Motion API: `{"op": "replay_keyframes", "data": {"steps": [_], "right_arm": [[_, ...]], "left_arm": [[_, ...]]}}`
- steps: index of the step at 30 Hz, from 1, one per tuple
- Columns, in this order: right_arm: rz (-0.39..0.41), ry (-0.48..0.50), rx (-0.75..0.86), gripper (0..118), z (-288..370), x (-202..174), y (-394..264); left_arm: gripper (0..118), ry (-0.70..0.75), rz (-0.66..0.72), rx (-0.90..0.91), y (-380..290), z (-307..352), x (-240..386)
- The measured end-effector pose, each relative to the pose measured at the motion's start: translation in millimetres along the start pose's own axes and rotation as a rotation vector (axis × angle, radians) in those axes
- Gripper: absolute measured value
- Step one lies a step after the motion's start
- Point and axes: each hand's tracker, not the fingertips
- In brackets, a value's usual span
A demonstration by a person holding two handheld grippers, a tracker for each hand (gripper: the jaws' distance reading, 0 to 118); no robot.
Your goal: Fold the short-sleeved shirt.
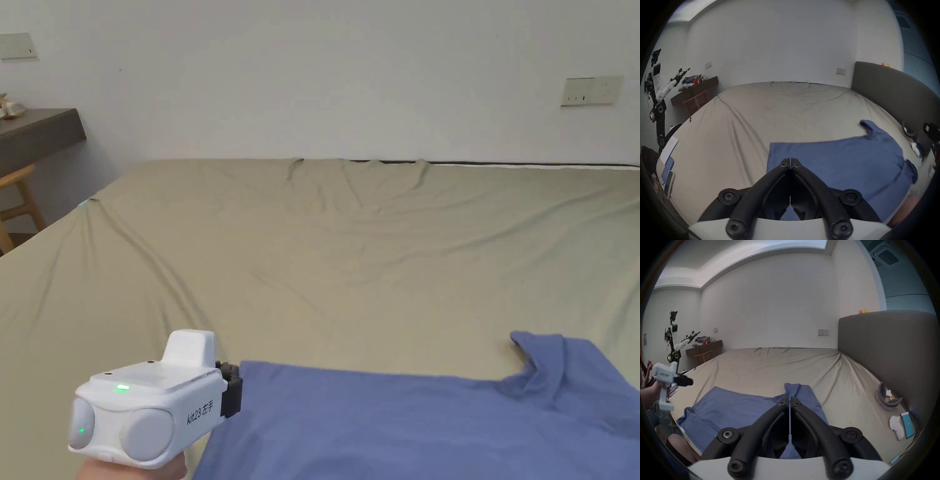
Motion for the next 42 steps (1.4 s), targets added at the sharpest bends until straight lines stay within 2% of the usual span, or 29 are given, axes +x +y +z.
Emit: {"op": "replay_keyframes", "data": {"steps": [1,3,4,7,11,12,13,14,16,17,18,20,21,22,23,24,25,27,28,29,31,32,33,34,35,36,37,38,42], "right_arm": [[-0.006,0.013,-0.020,2,-9.3,1.7,-3.3],[-0.010,0.017,-0.058,2,-28.9,4.8,-10.9],[-0.007,0.020,-0.080,2,-39.8,8.7,-13.6],[-0.002,0.028,-0.099,2,-65.1,16.0,-20.8],[-0.016,0.036,-0.136,2,-99.3,27.4,-29.9],[-0.012,0.032,-0.149,2,-108.6,29.2,-33.0],[-0.011,0.024,-0.161,2,-118.0,31.4,-35.3],[-0.016,0.022,-0.175,2,-127.1,34.1,-36.7],[-0.055,0.039,-0.214,2,-146.0,42.0,-39.2],[-0.052,0.035,-0.217,2,-155.5,45.6,-39.1],[-0.033,0.023,-0.229,2,-166.7,48.5,-39.1],[0.034,-0.056,-0.258,3,-187.4,57.4,-37.3],[0.004,-0.067,-0.283,13,-198.8,65.7,-34.4],[-0.041,-0.051,-0.321,36,-211.9,75.5,-30.4],[-0.063,-0.034,-0.354,76,-224.4,83.9,-27.7],[-0.080,-0.031,-0.366,102,-236.8,92.0,-26.8],[-0.069,-0.058,-0.374,113,-248.8,98.1,-26.9],[-0.044,-0.150,-0.359,108,-266.2,106.8,-26.3],[-0.027,-0.129,-0.372,105,-274.5,108.8,-30.6],[-0.027,-0.123,-0.390,92,-281.5,112.9,-35.1],[-0.132,-0.064,-0.496,48,-289.3,122.1,-52.1],[-0.185,-0.045,-0.553,45,-287.1,119.1,-59.9],[-0.114,-0.106,-0.472,38,-275.2,114.5,-60.1],[-0.088,-0.068,-0.439,38,-269.7,113.5,-55.5],[-0.104,-0.032,-0.480,30,-267.0,116.6,-55.0],[-0.138,0.010,-0.479,13,-263.0,113.9,-54.2],[-0.123,-0.035,-0.460,3,-255.1,110.6,-51.3],[-0.091,-0.074,-0.413,3,-247.4,107.7,-46.1],[-0.101,-0.020,-0.308,3,-209.7,96.8,-13.3]], "left_arm": [[11,0.009,0.016,-0.017,7.1,-22.1,-4.0],[74,-0.004,0.038,-0.056,16.8,-70.0,-14.2],[74,0.009,0.063,-0.095,18.9,-95.2,-20.0],[99,0.026,0.113,-0.143,19.2,-148.7,-34.0],[77,0.001,0.121,-0.261,-3.6,-187.0,-31.3],[73,0.045,0.030,-0.252,-13.5,-190.3,-23.8],[73,0.055,-0.081,-0.113,-15.2,-174.3,-10.4],[64,0.061,-0.122,-0.147,-11.5,-172.1,-6.8],[28,-0.008,-0.035,-0.181,-13.1,-166.6,-4.3],[2,0.037,-0.086,-0.194,-14.9,-163.9,0.2],[2,-0.059,-0.088,-0.227,-17.7,-160.6,4.5],[2,-0.009,-0.147,-0.190,-15.6,-143.8,11.7],[2,-0.036,-0.131,-0.194,-13.8,-138.1,10.0],[2,-0.061,-0.062,-0.164,-11.5,-131.0,7.2],[2,-0.062,-0.019,-0.153,-8.8,-127.9,2.7],[2,-0.059,0.014,-0.138,-6.5,-123.5,0.3],[2,-0.063,0.029,-0.140,-4.7,-120.1,-1.3],[2,-0.065,0.033,-0.136,-2.5,-116.3,-3.2],[2,-0.069,0.034,-0.139,-2.4,-115.9,-3.4],[2,-0.087,0.037,-0.149,-3.4,-116.0,-3.4],[2,-0.120,0.072,-0.174,-6.5,-118.8,-6.6],[2,-0.113,0.071,-0.179,-8.2,-119.0,-6.5],[2,-0.110,0.070,-0.180,-10.3,-118.4,-6.7],[2,-0.111,0.070,-0.182,-11.7,-117.4,-7.1],[2,-0.111,0.071,-0.185,-11.7,-117.8,-9.5],[2,-0.109,0.076,-0.186,-11.1,-115.9,-11.0],[2,-0.107,0.085,-0.181,-9.4,-112.4,-12.4],[2,-0.102,0.092,-0.171,-7.3,-107.9,-13.2],[2,-0.132,0.148,-0.116,8.8,-73.2,-20.9]]}}
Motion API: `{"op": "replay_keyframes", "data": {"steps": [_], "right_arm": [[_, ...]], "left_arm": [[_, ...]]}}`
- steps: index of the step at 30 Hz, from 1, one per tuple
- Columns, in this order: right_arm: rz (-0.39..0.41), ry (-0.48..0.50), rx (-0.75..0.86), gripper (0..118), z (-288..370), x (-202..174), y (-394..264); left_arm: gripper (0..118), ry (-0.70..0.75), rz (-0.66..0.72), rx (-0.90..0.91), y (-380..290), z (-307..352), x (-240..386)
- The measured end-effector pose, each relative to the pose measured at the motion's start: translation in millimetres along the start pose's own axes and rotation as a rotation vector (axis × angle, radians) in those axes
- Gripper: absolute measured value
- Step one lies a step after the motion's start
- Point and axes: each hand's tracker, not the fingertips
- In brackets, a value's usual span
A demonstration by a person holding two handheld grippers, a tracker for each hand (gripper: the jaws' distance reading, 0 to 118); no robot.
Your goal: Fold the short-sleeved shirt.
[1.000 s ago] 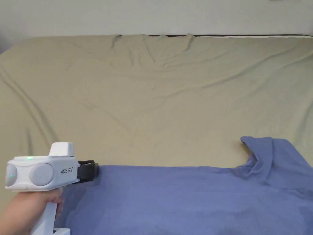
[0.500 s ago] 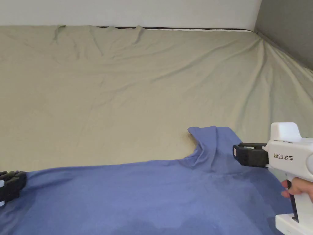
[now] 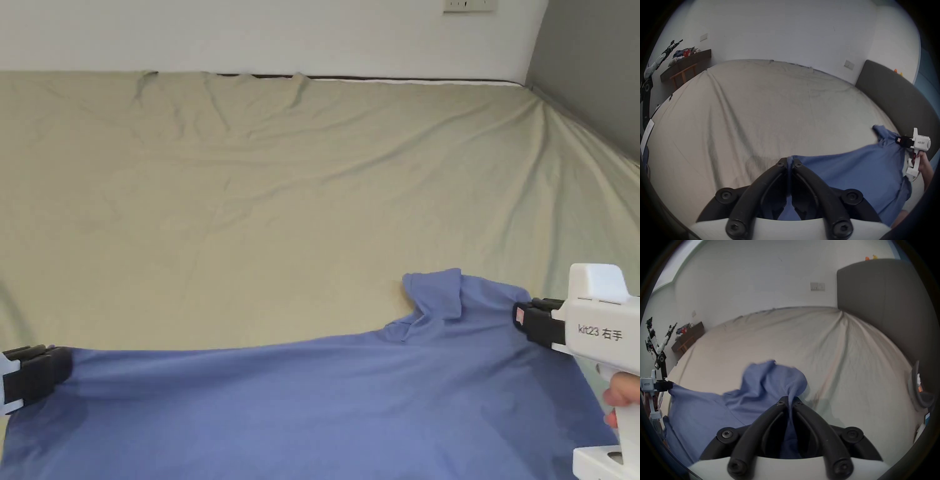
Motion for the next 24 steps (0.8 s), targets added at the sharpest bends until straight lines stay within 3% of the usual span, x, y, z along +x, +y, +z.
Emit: {"op": "replay_keyframes", "data": {"steps": [3,13,16,24], "right_arm": [[0.032,0.025,0.060,3,48.3,-4.5,7.6],[0.088,0.077,0.050,3,202.1,3.6,-55.8],[0.168,0.052,-0.015,3,222.4,-0.7,-95.6],[0.168,-0.001,-0.169,3,209.5,-2.0,-182.6]], "left_arm": [[2,-0.093,0.064,0.040,3.4,42.1,-4.4],[2,-0.103,0.038,0.083,-63.2,169.7,-12.3],[2,-0.101,-0.001,0.036,-101.7,183.4,-7.9],[2,-0.054,0.029,-0.140,-183.3,161.6,-20.4]]}}
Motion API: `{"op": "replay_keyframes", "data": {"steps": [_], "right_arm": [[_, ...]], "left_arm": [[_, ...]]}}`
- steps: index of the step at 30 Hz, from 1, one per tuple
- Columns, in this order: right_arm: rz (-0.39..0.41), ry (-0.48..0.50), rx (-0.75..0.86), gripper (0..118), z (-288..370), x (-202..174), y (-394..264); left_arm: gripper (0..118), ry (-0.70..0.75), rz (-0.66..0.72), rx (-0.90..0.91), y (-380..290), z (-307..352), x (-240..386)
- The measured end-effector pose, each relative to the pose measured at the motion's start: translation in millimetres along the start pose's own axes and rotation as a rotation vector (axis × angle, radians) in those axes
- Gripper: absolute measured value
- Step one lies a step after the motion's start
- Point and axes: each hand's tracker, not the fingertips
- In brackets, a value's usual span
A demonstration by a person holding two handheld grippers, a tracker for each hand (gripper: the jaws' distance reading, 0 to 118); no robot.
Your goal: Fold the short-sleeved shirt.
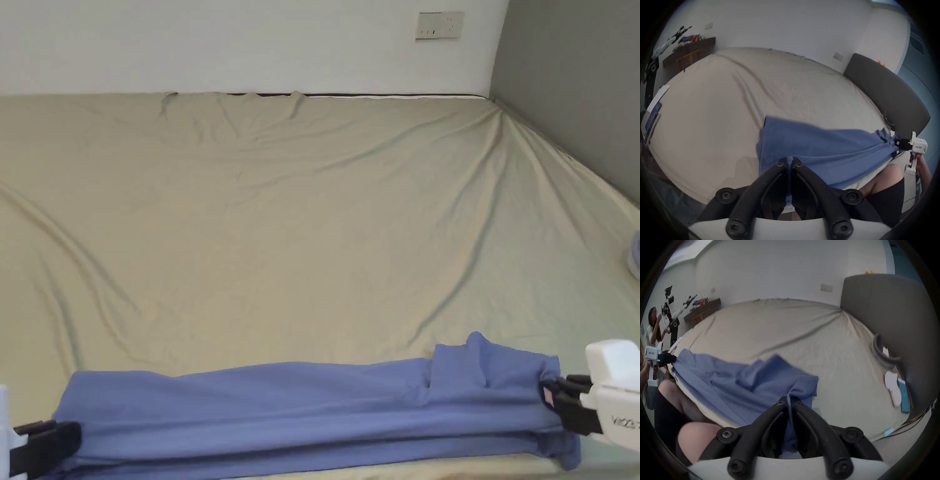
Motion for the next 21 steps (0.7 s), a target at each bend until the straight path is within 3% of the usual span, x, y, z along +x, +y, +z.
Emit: {"op": "replay_keyframes", "data": {"steps": [7,9,10,12,13,14,17,19,21], "right_arm": [[-0.022,-0.049,-0.008,3,-27.7,11.6,-25.3],[-0.029,-0.057,0.004,9,-28.0,11.8,-24.7],[-0.033,-0.055,0.004,21,-24.0,11.4,-25.1],[-0.080,-0.119,-0.009,83,-13.6,17.6,-23.6],[-0.139,-0.138,-0.024,104,-4.9,23.2,-24.2],[-0.195,-0.138,-0.003,108,11.1,21.8,-25.0],[-0.226,-0.207,0.165,108,60.0,12.0,-23.7],[-0.211,-0.282,0.329,103,91.1,-2.9,-21.1],[-0.134,-0.302,0.469,67,116.8,-17.6,-7.9]], "left_arm": [[1,0.031,0.004,-0.028,-19.0,-8.2,-12.2],[3,0.057,-0.016,-0.025,-19.2,-8.5,-5.9],[8,0.073,-0.046,-0.026,-19.0,-6.9,-1.7],[43,0.160,-0.112,-0.023,-13.5,4.1,8.6],[64,0.218,-0.135,-0.028,-8.5,16.6,14.0],[75,0.201,-0.112,0.013,-2.3,31.7,18.7],[79,0.029,-0.060,0.249,16.3,103.4,37.5],[80,0.063,-0.127,0.405,18.6,141.6,59.9],[53,0.179,-0.191,0.541,13.2,161.1,79.8]]}}
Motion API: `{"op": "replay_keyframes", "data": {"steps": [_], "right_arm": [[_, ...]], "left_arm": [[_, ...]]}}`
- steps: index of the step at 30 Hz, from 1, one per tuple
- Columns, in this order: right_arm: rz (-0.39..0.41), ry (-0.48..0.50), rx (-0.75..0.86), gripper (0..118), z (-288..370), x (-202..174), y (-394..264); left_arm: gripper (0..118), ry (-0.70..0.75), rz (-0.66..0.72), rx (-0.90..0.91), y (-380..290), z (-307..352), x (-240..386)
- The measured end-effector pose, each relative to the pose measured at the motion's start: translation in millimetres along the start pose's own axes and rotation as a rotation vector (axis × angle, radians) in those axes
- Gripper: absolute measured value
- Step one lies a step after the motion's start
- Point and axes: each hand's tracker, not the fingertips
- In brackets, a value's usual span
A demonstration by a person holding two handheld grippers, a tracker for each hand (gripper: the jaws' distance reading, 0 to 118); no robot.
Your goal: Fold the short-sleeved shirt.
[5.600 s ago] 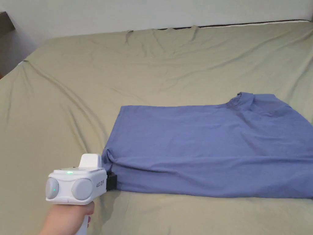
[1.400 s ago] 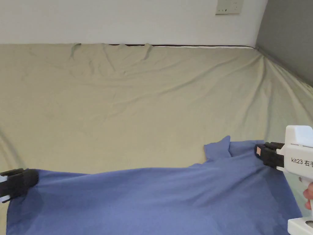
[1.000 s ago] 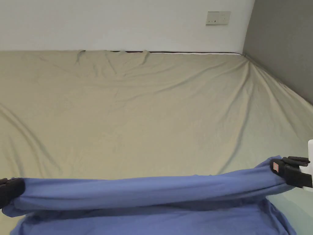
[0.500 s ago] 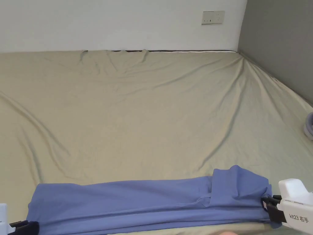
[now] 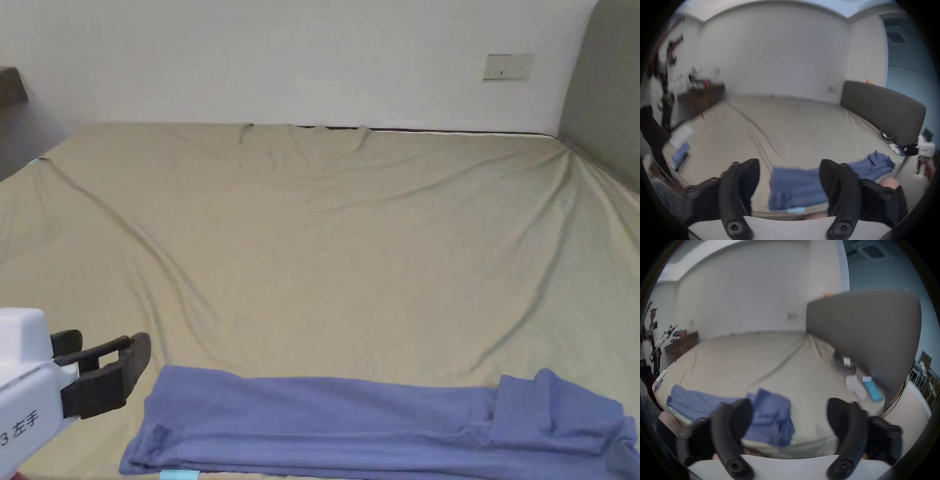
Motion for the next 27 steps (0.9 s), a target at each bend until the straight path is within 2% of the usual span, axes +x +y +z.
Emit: {"op": "replay_keyframes", "data": {"steps": [1,2,3,4,5,7,8,10,13,15,16,17,19,20,22,25,27], "right_arm": [[0.027,-0.039,0.053,40,8.9,-9.4,9.0],[0.028,-0.069,0.106,12,15.5,-15.7,15.8],[0.075,-0.043,0.239,10,22.1,-19.5,26.8],[-0.053,0.018,0.167,8,21.1,-20.2,22.7],[-0.048,0.066,0.183,1,27.7,-35.8,29.2],[0.012,0.066,0.173,0,24.6,-48.4,28.9],[0.068,0.065,0.162,0,21.9,-53.3,27.3],[0.099,0.073,0.107,0,20.0,-66.4,22.6],[0.045,0.120,0.003,0,12.9,-67.1,10.3],[0.023,0.126,-0.042,0,9.2,-67.1,6.6],[0.036,0.137,-0.018,0,7.3,-68.4,8.7],[0.031,0.147,-0.018,0,6.8,-67.7,9.1],[0.004,0.179,-0.025,0,4.0,-70.7,11.4],[-0.001,0.185,-0.030,0,2.2,-73.3,12.3],[-0.001,0.186,-0.045,0,-1.2,-77.6,12.5],[0.057,0.123,-0.086,0,-7.0,-81.0,11.2],[0.039,0.119,-0.096,0,-8.4,-78.1,11.9]], "left_arm": [[30,0.042,-0.035,0.066,1.8,8.1,7.2],[1,0.070,-0.051,0.101,1.1,11.8,11.9],[0,0.064,-0.032,0.120,-0.1,13.8,13.9],[0,0.024,0.013,0.114,-7.6,9.1,9.4],[0,-0.017,0.029,0.090,-11.5,6.1,8.4],[0,-0.057,0.029,0.001,-24.2,-5.2,6.2],[0,-0.064,0.044,-0.036,-31.1,-11.2,2.4],[0,-0.115,0.098,-0.133,-44.7,-27.1,-12.2],[0,-0.155,0.242,-0.241,-58.2,-56.9,-45.4],[0,-0.249,0.353,-0.330,-67.6,-85.2,-78.3],[0,-0.282,0.436,-0.398,-71.9,-101.3,-94.2],[22,-0.308,0.491,-0.420,-78.1,-113.4,-108.2],[95,-0.387,0.563,-0.500,-94.3,-140.2,-135.1],[118,-0.441,0.601,-0.563,-99.8,-151.1,-142.7],[116,-0.542,0.657,-0.617,-112.3,-173.0,-160.0],[116,-0.555,0.651,-0.683,-126.9,-196.1,-157.9],[117,-0.593,0.681,-0.744,-146.3,-215.6,-155.4]]}}
